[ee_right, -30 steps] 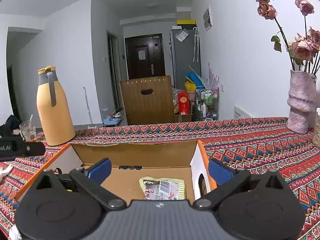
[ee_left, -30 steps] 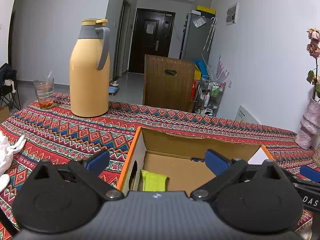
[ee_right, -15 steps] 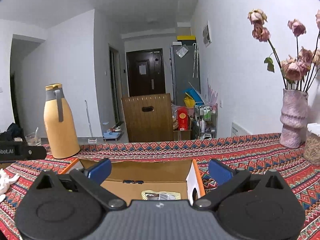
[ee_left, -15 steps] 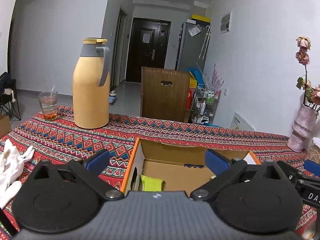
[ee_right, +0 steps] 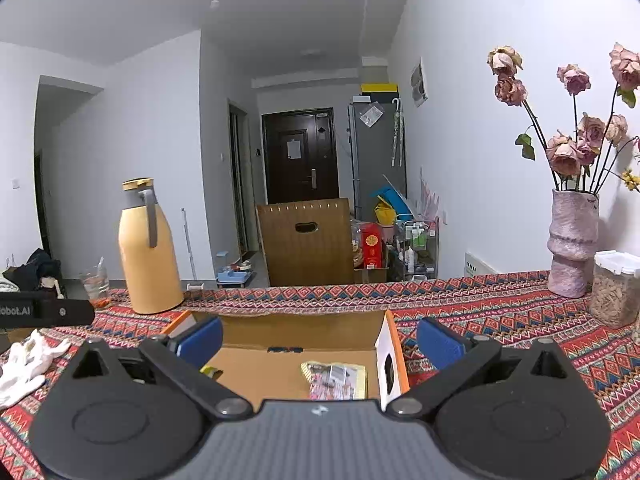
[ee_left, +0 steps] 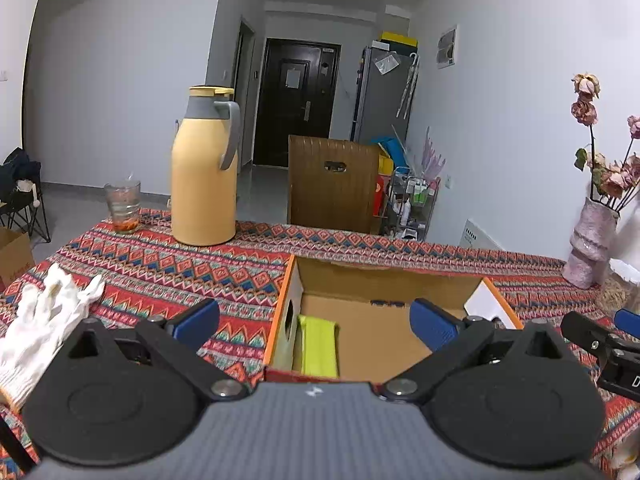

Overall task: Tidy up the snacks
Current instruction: 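Move both tools back toward the snack pile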

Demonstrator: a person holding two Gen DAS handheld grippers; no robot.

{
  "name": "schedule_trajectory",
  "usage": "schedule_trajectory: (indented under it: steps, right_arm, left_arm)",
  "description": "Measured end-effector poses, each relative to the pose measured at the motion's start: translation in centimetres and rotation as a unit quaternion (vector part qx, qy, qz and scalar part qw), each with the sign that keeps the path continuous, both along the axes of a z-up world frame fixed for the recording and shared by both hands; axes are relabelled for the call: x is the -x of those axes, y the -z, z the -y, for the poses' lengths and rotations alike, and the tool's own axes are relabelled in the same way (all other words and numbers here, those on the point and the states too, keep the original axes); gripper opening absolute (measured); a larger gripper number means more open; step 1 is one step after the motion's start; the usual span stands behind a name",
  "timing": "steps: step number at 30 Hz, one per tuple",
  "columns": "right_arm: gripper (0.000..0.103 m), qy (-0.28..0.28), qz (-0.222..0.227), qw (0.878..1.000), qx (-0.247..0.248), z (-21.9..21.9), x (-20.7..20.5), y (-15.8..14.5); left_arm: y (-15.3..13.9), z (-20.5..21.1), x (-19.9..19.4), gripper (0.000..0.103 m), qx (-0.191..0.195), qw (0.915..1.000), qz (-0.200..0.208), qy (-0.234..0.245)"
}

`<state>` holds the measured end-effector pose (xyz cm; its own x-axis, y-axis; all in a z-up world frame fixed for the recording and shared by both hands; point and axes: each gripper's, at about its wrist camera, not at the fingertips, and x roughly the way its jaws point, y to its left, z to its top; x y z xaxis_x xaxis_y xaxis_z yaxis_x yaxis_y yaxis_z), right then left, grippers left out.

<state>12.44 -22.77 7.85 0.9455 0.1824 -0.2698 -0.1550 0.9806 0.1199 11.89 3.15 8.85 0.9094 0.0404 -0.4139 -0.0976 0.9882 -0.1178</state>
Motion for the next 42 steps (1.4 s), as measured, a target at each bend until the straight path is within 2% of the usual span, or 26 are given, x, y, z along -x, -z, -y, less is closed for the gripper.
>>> schedule_trajectory:
  steps: [24, 42]
  right_arm:
    - [0.103, -0.026, -0.036, 0.999, 0.01, -2.3, 11.8, 4.0]
    - [0.103, -0.03, -0.047, 0.998, 0.031, -2.9, 17.7, 7.2]
  left_arm:
    - [4.8, -1.0, 11.1, 0.103, 0.008, 0.9992, -0.034, 0.019]
    - [8.1, -1.4, 16.2, 0.103, 0.02, 0.998, -0.046, 0.038]
